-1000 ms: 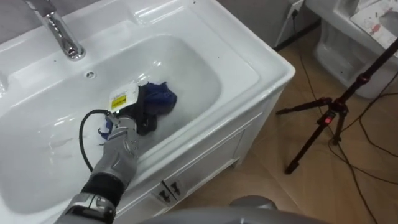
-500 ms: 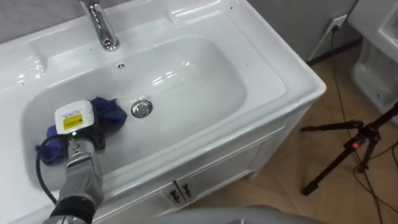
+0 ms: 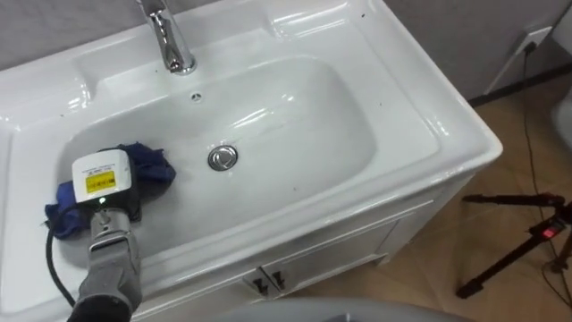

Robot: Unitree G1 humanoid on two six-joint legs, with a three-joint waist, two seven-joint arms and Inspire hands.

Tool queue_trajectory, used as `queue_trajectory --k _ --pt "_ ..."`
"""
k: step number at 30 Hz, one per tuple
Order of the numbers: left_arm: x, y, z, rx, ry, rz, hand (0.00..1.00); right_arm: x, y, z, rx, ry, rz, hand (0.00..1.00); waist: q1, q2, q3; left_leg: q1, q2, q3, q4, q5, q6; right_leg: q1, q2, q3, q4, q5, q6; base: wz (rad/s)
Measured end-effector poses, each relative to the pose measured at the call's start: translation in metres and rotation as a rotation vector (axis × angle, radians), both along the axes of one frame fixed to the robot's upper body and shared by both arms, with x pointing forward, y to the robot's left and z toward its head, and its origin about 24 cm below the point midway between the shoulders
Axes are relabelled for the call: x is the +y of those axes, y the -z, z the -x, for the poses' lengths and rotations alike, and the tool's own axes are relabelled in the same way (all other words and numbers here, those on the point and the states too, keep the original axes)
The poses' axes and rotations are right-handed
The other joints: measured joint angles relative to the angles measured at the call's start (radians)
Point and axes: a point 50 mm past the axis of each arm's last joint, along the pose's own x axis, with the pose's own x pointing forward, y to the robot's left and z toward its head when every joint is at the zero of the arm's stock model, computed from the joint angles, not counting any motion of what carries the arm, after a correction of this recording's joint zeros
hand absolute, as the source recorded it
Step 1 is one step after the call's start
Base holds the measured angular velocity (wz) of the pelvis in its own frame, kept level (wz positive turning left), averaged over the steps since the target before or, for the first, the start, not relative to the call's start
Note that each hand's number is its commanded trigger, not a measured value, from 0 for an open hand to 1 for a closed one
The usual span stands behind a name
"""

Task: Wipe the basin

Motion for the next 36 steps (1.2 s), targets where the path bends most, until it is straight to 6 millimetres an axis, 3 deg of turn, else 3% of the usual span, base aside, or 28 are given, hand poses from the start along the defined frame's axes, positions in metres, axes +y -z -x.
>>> queue_trajectory --k 5,14,21,26,31,36 --pt "0.001 -0.004 -0.002 0.004 0.009 -0.002 1.00 -0.002 -0.001 -0.004 -0.023 -0.010 0.024 0.00 0.027 0.004 -0.0006 -0.002 0.004 -0.019 0.000 0.003 -0.004 -0.001 0.002 -0.004 0.001 -0.003 -0.006 0.02" --pt "0.000 -0.009 -0.005 0.001 0.007 0.002 1.00 -0.002 0.000 -0.002 -0.041 0.044 0.036 0.00 0.021 -0.002 0.0032 -0.015 0.006 -0.032 0.001 0.003 -0.006 -0.007 -0.001 -0.021 0.003 -0.007 -0.009 0.06" --pt "-0.007 -0.009 -0.012 0.008 -0.013 0.038 1.00 0.003 0.002 0.001 -0.070 0.074 0.040 0.00 -0.024 -0.028 0.0173 -0.002 0.003 -0.040 0.000 0.004 -0.007 0.006 -0.004 -0.021 0.002 -0.014 -0.006 0.09" --pt "-0.030 -0.007 -0.029 0.039 0.004 0.132 1.00 0.007 0.003 0.007 -0.043 0.056 0.034 0.00 -0.056 -0.044 0.0251 -0.003 -0.005 -0.036 0.000 0.004 -0.008 0.002 -0.012 -0.018 0.005 -0.019 0.004 0.05" --pt "-0.044 -0.008 -0.036 0.042 0.031 0.144 1.00 0.021 0.008 0.009 -0.033 0.057 -0.007 0.00 -0.086 -0.070 0.0242 -0.002 -0.006 -0.005 0.000 0.004 -0.008 -0.005 -0.012 0.002 0.005 -0.017 0.008 -0.11" --pt "-0.056 -0.008 -0.050 0.040 0.014 0.249 1.00 0.026 0.010 0.016 0.000 0.046 -0.030 0.00 -0.130 -0.073 0.0249 -0.003 -0.008 0.039 -0.002 0.004 -0.008 -0.010 -0.011 0.016 0.007 -0.011 0.013 -0.09"
